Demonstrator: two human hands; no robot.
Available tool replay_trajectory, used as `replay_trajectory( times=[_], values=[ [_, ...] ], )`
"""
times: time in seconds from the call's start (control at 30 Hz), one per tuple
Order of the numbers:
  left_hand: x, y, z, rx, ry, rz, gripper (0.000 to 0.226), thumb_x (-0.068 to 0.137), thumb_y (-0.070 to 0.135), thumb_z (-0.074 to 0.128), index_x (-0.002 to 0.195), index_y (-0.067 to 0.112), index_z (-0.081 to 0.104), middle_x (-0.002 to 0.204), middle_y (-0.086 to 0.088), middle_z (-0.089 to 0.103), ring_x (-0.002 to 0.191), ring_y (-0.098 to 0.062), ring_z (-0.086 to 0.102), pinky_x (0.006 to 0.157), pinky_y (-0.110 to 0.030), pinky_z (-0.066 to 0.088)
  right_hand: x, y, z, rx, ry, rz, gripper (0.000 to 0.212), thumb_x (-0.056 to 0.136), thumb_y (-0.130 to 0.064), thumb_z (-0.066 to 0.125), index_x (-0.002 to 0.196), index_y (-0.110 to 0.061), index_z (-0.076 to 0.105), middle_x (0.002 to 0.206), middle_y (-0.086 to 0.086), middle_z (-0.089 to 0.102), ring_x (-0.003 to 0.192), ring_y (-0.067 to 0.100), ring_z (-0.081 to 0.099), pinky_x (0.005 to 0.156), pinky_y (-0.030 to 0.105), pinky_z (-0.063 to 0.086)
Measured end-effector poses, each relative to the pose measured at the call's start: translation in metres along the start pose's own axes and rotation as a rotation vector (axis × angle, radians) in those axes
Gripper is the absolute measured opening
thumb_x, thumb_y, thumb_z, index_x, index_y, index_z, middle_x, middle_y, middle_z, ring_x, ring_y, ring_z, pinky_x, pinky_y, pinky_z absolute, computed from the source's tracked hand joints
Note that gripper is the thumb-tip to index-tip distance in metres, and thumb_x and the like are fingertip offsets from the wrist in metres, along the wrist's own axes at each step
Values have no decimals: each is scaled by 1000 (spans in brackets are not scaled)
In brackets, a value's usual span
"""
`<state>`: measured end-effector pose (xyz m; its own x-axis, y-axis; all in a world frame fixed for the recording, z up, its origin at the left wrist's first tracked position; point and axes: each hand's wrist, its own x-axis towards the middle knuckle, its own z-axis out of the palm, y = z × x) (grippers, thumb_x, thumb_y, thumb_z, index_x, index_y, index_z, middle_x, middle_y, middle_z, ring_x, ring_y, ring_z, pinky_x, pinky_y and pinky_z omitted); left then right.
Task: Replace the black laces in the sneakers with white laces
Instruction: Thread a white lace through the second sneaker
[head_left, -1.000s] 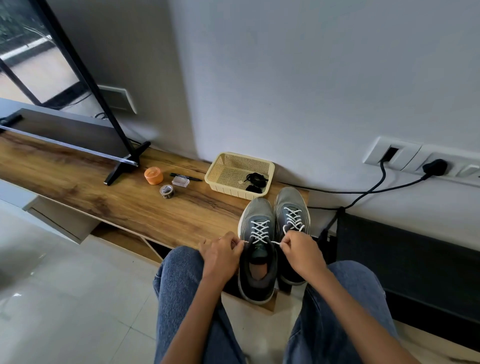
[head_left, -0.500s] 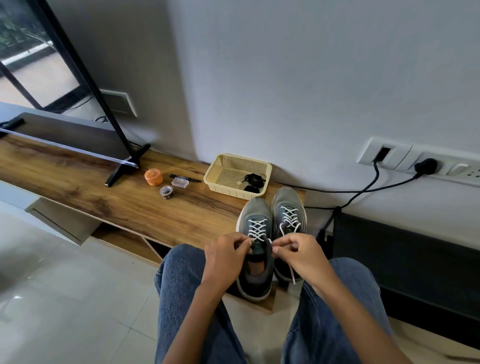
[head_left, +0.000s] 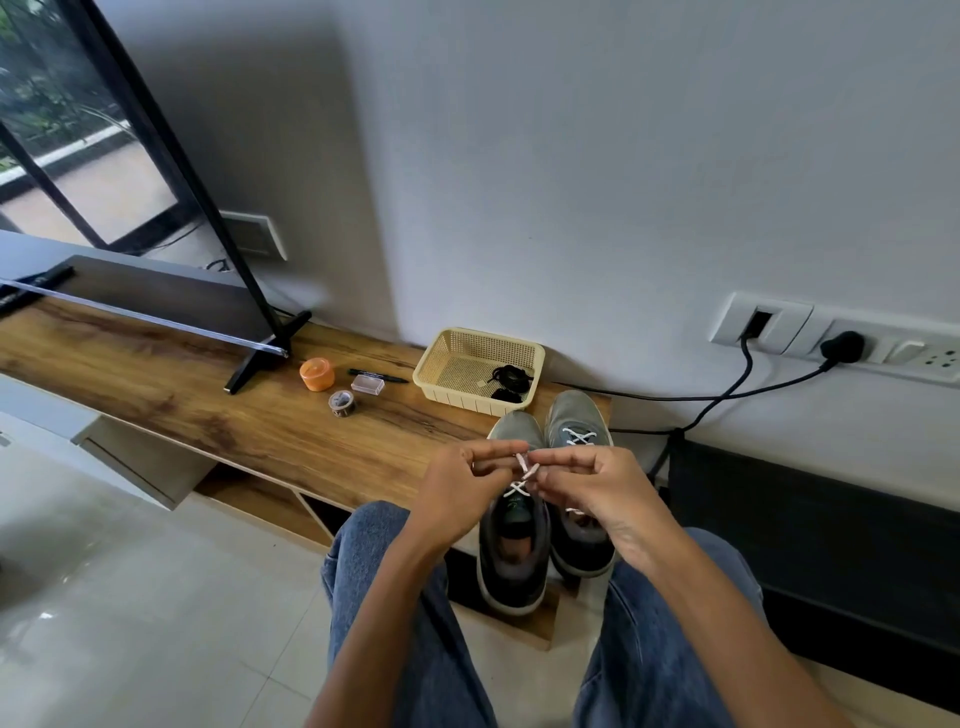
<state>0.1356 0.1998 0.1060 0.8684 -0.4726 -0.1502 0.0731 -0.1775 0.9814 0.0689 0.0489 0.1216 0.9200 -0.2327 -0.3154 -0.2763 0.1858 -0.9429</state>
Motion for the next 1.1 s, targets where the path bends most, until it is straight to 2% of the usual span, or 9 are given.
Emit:
replay_trajectory(
  times=[0.07,0.17,0.37,0.5,0.6,0.73,0.9,1.0,1.1],
  values=[
    [-2,2,1,-31,-2,25,24,83,3,71,106,8,71,88,0,76,88,-11,72,74,-16,53,-1,0,1,-1,18,-35,19,79,1,71,99,0,71,86,16,73,81,24,71,75,25,58],
    [-2,5,2,-21,71,68,18,81,6,74,100,9,74,85,1,76,84,-8,72,69,-13,51,1,0,4,-38,75,-106,13,80,-5,72,93,0,73,79,17,73,68,17,68,62,19,56],
    [-1,8,4,11,92,145,12,84,12,72,92,20,75,85,5,76,83,-9,71,75,-20,54,5,1,5,-90,113,-169,9,86,-10,67,90,-3,71,74,11,71,64,12,64,58,18,53],
    [-2,12,9,67,134,173,10,85,17,72,93,22,76,85,8,75,84,-5,70,77,-19,54,4,2,7,-95,112,-197,10,86,-13,67,89,-4,70,74,12,69,66,14,64,60,22,53],
    [1,12,13,110,175,200,12,84,20,73,88,31,75,85,8,73,82,-9,69,76,-23,55,4,2,8,-75,117,-218,7,87,-12,66,87,-6,70,71,11,67,66,14,63,60,21,53],
    [1,13,18,129,205,208,11,83,20,73,88,30,75,89,7,69,80,-11,66,72,-17,52,4,5,8,-43,150,-246,7,89,-7,62,88,-5,69,74,16,68,65,16,63,61,21,55],
    [3,13,23,160,243,224,16,82,23,75,83,39,73,85,11,67,79,-10,64,76,-30,56,6,9,8,-62,200,-277,9,90,-4,61,89,-6,70,78,16,70,68,19,67,67,25,58],
    [6,11,26,214,289,259,14,81,23,76,85,36,74,84,12,66,78,-9,63,74,-34,56,7,10,8,-71,224,-284,10,90,-5,61,91,-6,71,78,13,71,71,20,69,70,28,58],
    [8,8,28,253,329,313,12,81,23,76,89,32,76,84,16,64,84,-8,61,75,-30,54,6,10,9,-51,226,-290,13,91,-2,59,93,-7,71,79,10,72,71,16,69,69,24,57]
  ],
)
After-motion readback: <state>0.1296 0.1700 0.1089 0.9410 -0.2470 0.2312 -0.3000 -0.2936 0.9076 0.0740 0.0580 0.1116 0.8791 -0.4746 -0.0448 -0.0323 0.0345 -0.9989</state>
